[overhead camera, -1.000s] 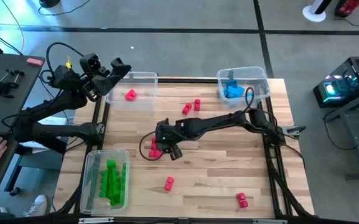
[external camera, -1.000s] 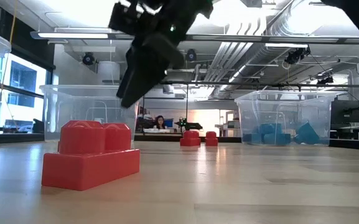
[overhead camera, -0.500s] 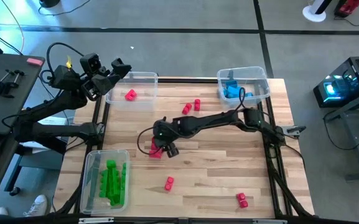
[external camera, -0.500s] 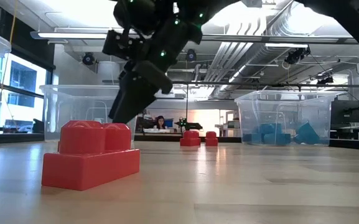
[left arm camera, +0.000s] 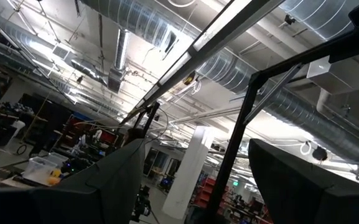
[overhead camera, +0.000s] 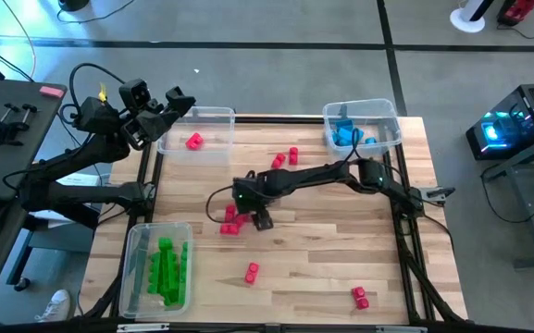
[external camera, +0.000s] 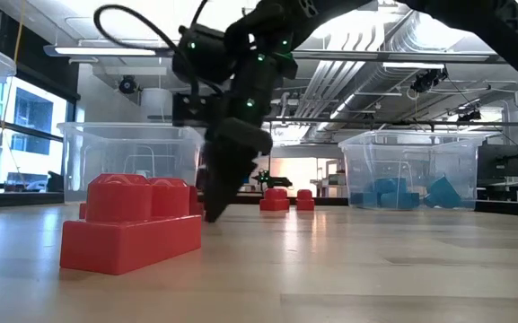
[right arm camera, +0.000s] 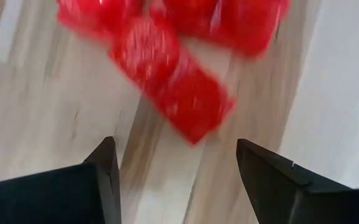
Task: Sort blocks
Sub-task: Put the red game piece into the top left transparent bin
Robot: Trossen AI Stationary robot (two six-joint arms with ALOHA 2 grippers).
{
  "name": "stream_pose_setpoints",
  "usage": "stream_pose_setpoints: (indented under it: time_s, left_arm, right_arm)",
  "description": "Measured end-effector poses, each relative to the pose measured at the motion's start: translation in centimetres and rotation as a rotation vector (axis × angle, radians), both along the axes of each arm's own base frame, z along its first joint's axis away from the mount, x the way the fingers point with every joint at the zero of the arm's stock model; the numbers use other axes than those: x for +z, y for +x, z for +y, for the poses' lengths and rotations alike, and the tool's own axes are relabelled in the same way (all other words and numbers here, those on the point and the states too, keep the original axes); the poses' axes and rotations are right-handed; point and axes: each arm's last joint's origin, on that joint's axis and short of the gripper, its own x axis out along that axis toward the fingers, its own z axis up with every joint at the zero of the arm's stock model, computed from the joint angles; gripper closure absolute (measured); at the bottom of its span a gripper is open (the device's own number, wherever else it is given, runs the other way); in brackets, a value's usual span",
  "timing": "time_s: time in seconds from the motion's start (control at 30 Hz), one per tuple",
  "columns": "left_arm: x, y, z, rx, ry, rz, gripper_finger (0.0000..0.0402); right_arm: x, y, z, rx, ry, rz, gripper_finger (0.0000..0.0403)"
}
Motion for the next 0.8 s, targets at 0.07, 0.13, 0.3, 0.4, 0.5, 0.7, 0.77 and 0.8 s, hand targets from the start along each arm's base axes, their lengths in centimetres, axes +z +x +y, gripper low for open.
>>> stream_pose_setpoints:
  time_s: [0.07, 0.13, 0.3, 0.4, 0.5, 0.7, 0.77, 0.8]
  left_arm:
    - [0.0, 0.0, 0.0, 0.000, 0.000, 0.000, 0.0129]
    - [0.0, 0.0, 0.0, 0.000, 0.000, 0.000, 0.0129]
    - [0.0, 0.0, 0.0, 0.001, 0.002, 0.000, 0.0129]
    - [0.0, 0.0, 0.0, 0.010, 0.015, -0.001, 0.0129]
    - [0.0, 0.0, 0.0, 0.010, 0.015, -0.001, 0.0129]
    - [0.0, 0.0, 0.0, 0.010, 0.015, 0.000, 0.0129]
    - [0.0, 0.0, 0.0, 0.010, 0.014, 0.001, 0.0129]
    - [0.0, 0.0, 0.0, 0.010, 0.014, 0.001, 0.0129]
  right_arm:
    - [-0.2, -0.6, -0.2, -0.038, 0.030, 0.066, 0.0199]
    - [-0.3, -1.1, -0.4, -0.065, 0.064, 0.130, 0.0199]
    - [0.5, -1.1, -0.9, -0.061, 0.096, 0.097, 0.0199]
    - [1.6, -0.6, -1.4, -0.028, 0.061, -0.001, 0.0199]
    - [1.8, -0.1, -1.7, 0.055, 0.043, -0.058, 0.0199]
    - [1.1, 0.3, -1.0, 0.281, -0.017, -0.131, 0.0199]
    - [1.0, 0.5, -0.7, 0.334, -0.041, -0.162, 0.0199]
    - [1.1, 0.6, -0.6, 0.357, -0.048, -0.171, 0.0199]
